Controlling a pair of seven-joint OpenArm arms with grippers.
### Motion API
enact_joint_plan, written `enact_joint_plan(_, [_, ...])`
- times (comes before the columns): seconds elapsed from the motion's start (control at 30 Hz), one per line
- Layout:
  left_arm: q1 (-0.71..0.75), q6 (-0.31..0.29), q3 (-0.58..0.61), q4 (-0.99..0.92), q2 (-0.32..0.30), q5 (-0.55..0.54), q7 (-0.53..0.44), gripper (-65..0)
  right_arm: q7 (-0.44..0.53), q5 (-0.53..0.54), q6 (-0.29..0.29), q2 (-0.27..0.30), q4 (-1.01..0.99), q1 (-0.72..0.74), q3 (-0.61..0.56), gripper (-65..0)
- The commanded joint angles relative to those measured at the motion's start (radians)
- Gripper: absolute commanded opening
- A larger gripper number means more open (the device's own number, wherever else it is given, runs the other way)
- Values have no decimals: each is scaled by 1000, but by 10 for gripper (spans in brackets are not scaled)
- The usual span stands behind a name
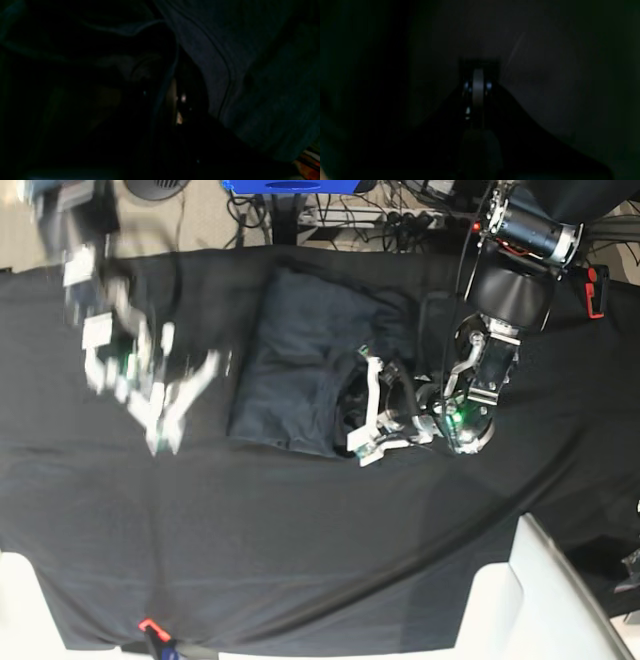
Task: Fold the T-shirt properly
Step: 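Grasp the shirt's other side edge with the left gripper and fold inward, then fold the hem end up over the shirt with the left gripper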
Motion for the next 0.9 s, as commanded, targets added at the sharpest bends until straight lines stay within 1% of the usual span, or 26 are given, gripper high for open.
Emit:
enact_joint_plan(0.0, [-25, 7, -1, 11, 1, -10, -19, -650, 4, 2, 1, 4, 58, 5, 5, -650])
enact_joint_plan(0.1, [-39, 7, 0, 9, 1, -10, -19, -650, -34, 5, 1, 2, 127, -54, 5, -650])
enact_joint_plan(0.23, [-58, 7, 0, -9, 1, -10, -19, -650, -42, 5, 1, -24, 130, -91, 3, -650])
enact_joint_plan(0.33, [-68, 7, 51, -17, 1, -10, -19, -650, -40, 5, 1, -28, 127, -113, -43, -650])
enact_joint_plan(0.47, [-81, 7, 142, -42, 1, -10, -77, -650, -36, 5, 1, -31, 114, -142, -107, -650])
enact_joint_plan(0.53, [-84, 7, 163, -77, 3, -11, -102, -650, -33, 5, 1, -31, 93, -143, -133, -650])
enact_joint_plan(0.6, [-98, 7, 183, -109, 19, -11, -132, -650, -33, 6, 1, -35, 73, -143, -158, -650])
enact_joint_plan(0.7, [-111, 7, 186, -144, 27, -11, -157, -650, -37, 6, 1, -65, 70, -145, -176, -650])
enact_joint_plan(0.77, [-119, 7, 186, -151, 30, -10, -178, -650, -39, 6, 1, -78, 70, -146, -204, -650])
enact_joint_plan(0.87, [-151, 7, 188, -157, 41, -10, -185, -650, -39, 2, -4, -85, 71, -145, -244, -650])
